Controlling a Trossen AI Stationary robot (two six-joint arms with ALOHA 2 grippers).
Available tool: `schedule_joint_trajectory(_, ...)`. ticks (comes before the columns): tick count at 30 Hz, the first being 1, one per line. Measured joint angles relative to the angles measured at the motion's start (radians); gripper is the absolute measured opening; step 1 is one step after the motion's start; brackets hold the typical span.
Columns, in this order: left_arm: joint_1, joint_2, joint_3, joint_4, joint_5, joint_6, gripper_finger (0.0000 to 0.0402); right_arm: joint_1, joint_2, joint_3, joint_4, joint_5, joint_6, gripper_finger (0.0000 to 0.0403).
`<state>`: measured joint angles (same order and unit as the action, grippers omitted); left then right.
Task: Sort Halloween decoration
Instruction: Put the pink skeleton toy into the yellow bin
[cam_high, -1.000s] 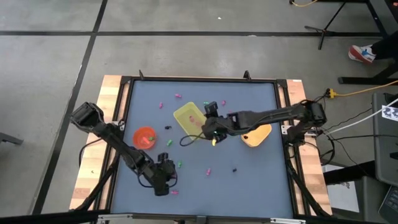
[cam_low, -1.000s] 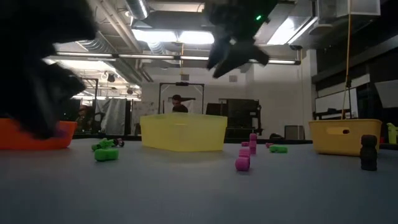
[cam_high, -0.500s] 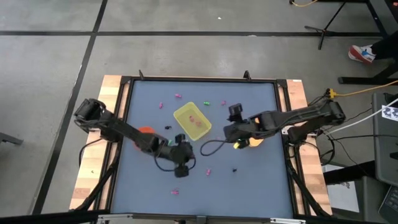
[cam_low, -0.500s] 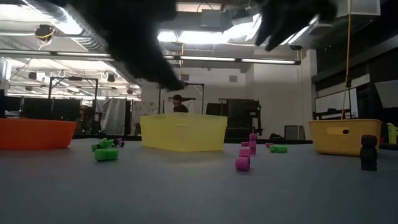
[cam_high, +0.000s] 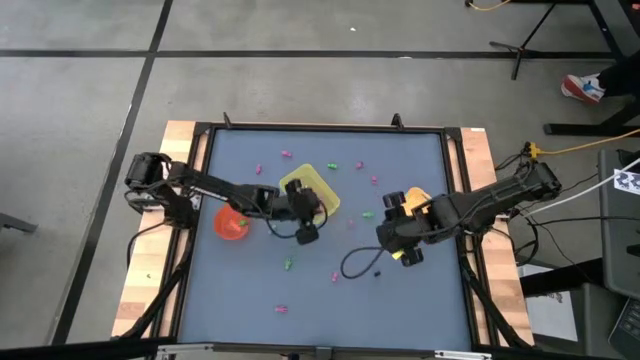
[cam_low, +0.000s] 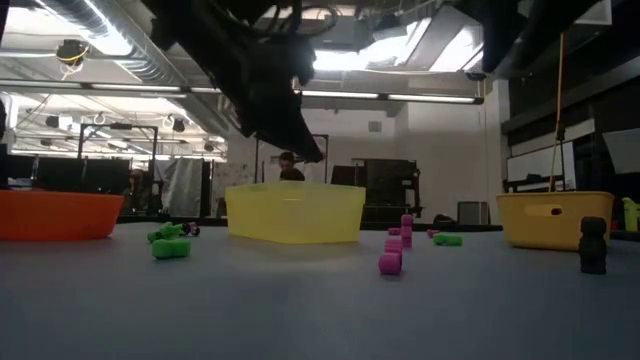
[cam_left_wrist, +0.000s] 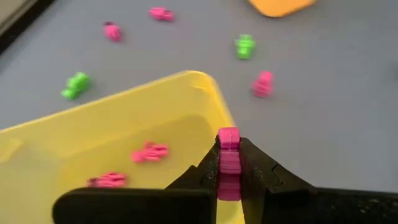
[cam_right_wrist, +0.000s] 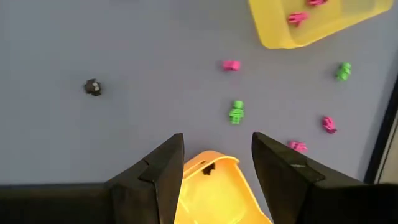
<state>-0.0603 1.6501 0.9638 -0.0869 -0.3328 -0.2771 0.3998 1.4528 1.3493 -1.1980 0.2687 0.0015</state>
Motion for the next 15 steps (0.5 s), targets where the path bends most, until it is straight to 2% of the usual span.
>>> schedule_joint_trajectory(10, 0.117, -0.001, 0.000, 0.000, 0.000, 0.000, 0.0019, 0.061, 0.000, -0.113, 0.176, -0.002, 0.107, 0.0186)
schedule_joint_trajectory(15, 0.149, -0.001, 0.000, 0.000, 0.000, 0.000, 0.0032, 0.061, 0.001, -0.168, 0.259, -0.059, 0.172, 0.0186)
